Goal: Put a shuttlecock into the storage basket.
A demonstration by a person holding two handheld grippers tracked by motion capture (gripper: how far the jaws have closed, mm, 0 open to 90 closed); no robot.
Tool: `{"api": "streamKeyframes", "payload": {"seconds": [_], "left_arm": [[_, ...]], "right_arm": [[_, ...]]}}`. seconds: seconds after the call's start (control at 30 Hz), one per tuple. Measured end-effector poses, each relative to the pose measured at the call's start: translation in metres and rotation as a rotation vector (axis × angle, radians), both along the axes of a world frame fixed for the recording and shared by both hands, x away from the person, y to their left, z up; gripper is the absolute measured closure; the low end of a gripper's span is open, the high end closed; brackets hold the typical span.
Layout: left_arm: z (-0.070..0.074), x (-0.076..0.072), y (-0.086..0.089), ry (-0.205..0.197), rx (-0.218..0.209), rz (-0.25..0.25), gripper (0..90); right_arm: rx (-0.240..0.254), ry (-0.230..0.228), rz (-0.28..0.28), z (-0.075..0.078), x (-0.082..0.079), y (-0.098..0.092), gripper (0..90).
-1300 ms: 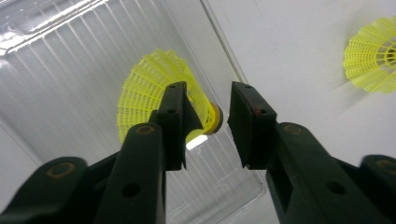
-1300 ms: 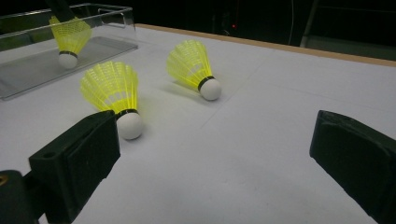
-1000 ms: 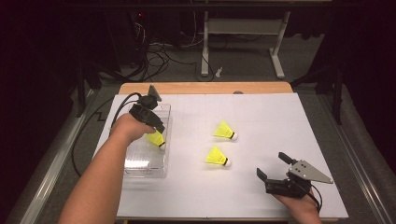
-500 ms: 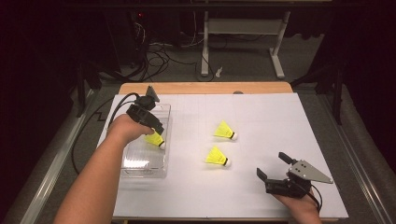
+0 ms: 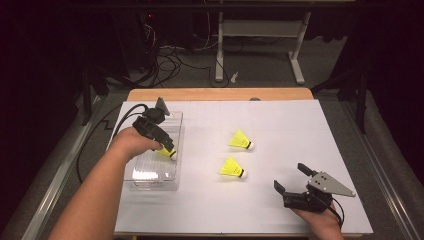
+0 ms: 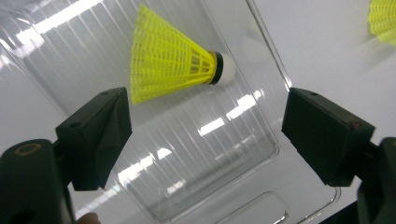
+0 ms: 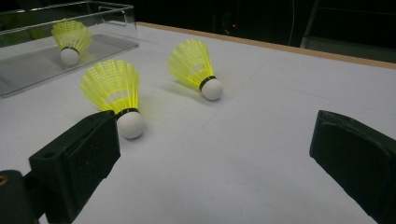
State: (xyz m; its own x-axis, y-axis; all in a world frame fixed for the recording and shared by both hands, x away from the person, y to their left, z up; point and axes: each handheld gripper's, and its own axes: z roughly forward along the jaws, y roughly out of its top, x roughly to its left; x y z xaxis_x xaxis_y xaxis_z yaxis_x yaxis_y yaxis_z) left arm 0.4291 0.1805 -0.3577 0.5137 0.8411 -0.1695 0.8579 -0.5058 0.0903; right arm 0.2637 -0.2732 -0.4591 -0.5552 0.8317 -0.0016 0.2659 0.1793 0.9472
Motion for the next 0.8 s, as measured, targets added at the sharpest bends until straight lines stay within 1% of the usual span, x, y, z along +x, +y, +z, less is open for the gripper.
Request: {"api": "streamKeyframes", "payload": {"seconds": [0.1,0.17,0.37,0.57,0.63,0.7,0.8], "left_arm": [[-0.003,-0.004,0.002,0.013,0.004,-0.003,16.1],[-0.004,-0.005,0.005,0.013,-0.004,0.002,16.1],[-0.008,-0.012,0.006,0.020,0.002,-0.020,14.6],[-0.012,-0.018,0.010,0.026,0.005,-0.022,11.8],[-0.013,-0.019,0.011,0.029,0.020,-0.019,10.2],[-0.013,-0.021,0.012,0.031,0.016,-0.019,7.3],[-0.012,-0.026,0.012,0.025,0.021,-0.021,2.6]], "right_arm": [[-0.003,0.002,0.000,0.000,0.000,0.000,2.3],[-0.004,0.003,0.000,0.000,0.000,0.001,2.3],[-0.008,0.003,0.001,-0.001,0.000,0.002,2.3],[-0.012,0.002,0.001,-0.001,0.000,0.002,2.3],[-0.012,0.003,0.000,-0.001,0.000,0.002,2.3],[-0.015,0.003,0.001,-0.001,0.000,0.003,2.3],[-0.018,0.002,0.002,-0.001,0.000,0.004,2.3]]}}
